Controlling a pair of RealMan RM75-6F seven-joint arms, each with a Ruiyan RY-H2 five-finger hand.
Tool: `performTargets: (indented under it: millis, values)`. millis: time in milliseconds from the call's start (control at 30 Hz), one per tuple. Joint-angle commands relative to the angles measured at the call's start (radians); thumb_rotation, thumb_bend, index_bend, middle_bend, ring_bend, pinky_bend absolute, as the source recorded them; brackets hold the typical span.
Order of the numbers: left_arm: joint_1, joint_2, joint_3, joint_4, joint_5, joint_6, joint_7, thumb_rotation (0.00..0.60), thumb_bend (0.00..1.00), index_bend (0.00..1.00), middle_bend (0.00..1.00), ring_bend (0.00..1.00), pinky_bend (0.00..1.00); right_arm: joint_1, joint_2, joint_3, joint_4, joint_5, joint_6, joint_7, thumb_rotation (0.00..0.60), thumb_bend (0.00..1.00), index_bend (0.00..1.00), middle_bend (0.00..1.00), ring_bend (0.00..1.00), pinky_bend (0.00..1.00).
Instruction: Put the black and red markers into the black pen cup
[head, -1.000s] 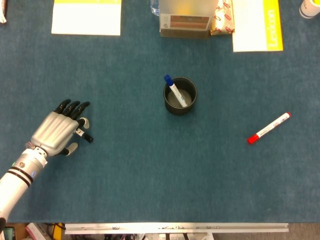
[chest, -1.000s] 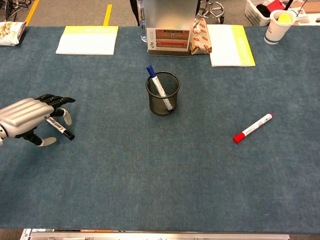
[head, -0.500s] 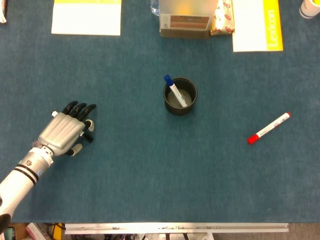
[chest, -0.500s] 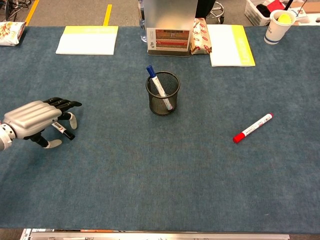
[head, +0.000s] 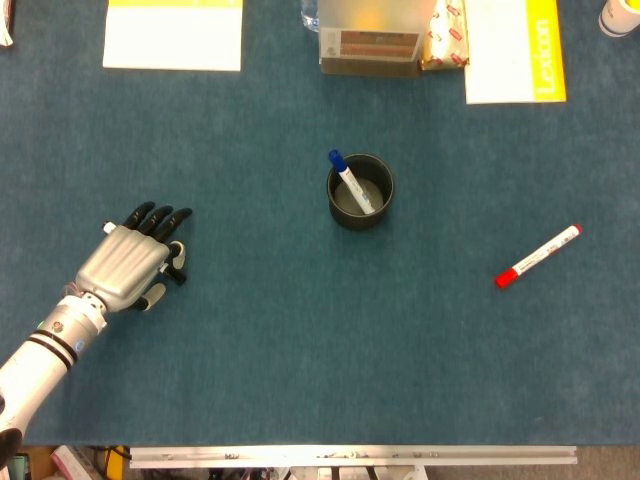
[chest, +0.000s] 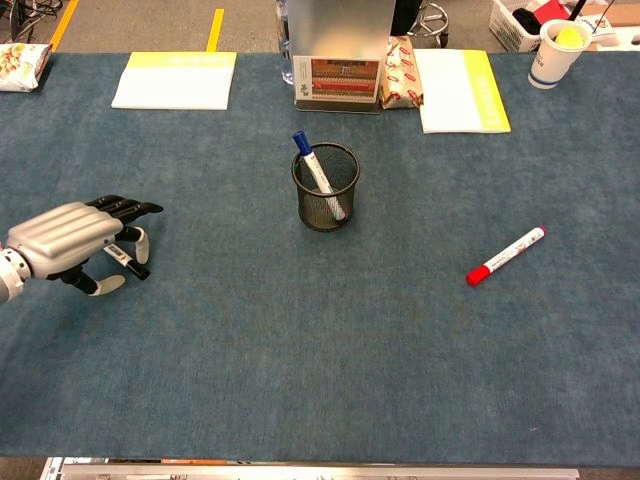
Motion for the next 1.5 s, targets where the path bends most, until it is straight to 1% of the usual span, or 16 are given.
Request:
performTargets:
  millis: [33, 400, 667, 1367, 1500]
  values:
    - [-0.002, -0.002, 0.001, 0.004, -0.002, -0.002, -0.001, 0.600, 0.35, 0.41, 0.00, 0.00, 0.03, 0.000, 0.000, 0.000, 0.000, 0.000, 0.000, 0.000, 0.600, 0.00, 0.32, 0.20, 0.19, 0.32]
    - [-0.001, -0.022, 0.001, 0.028, -0.001, 0.007, -0.024, 0.600, 0.35, 0.42, 0.00, 0.00, 0.03, -0.001, 0.002, 0.001, 0.000, -0.001, 0.001, 0.003, 0.600, 0.00, 0.32, 0.20, 0.19, 0.32]
    - [0.004, -0.031, 0.001, 0.042, 0.015, 0.033, -0.042, 0.600, 0.35, 0.45, 0.00, 0.00, 0.03, 0.000, 0.001, 0.000, 0.000, 0.000, -0.002, 0.001, 0.600, 0.00, 0.32, 0.20, 0.19, 0.32]
    - [0.006, -0.044, 0.006, 0.059, 0.010, 0.035, -0.043, 0.600, 0.34, 0.47, 0.00, 0.00, 0.03, -0.002, 0.002, 0.000, 0.000, -0.003, 0.000, 0.002, 0.600, 0.00, 0.32, 0.20, 0.19, 0.32]
    - [0.009, -0.047, 0.005, 0.062, 0.010, 0.040, -0.044, 0.600, 0.34, 0.48, 0.00, 0.00, 0.03, -0.002, 0.002, -0.001, 0.000, -0.002, -0.001, 0.001, 0.600, 0.00, 0.32, 0.20, 0.19, 0.32]
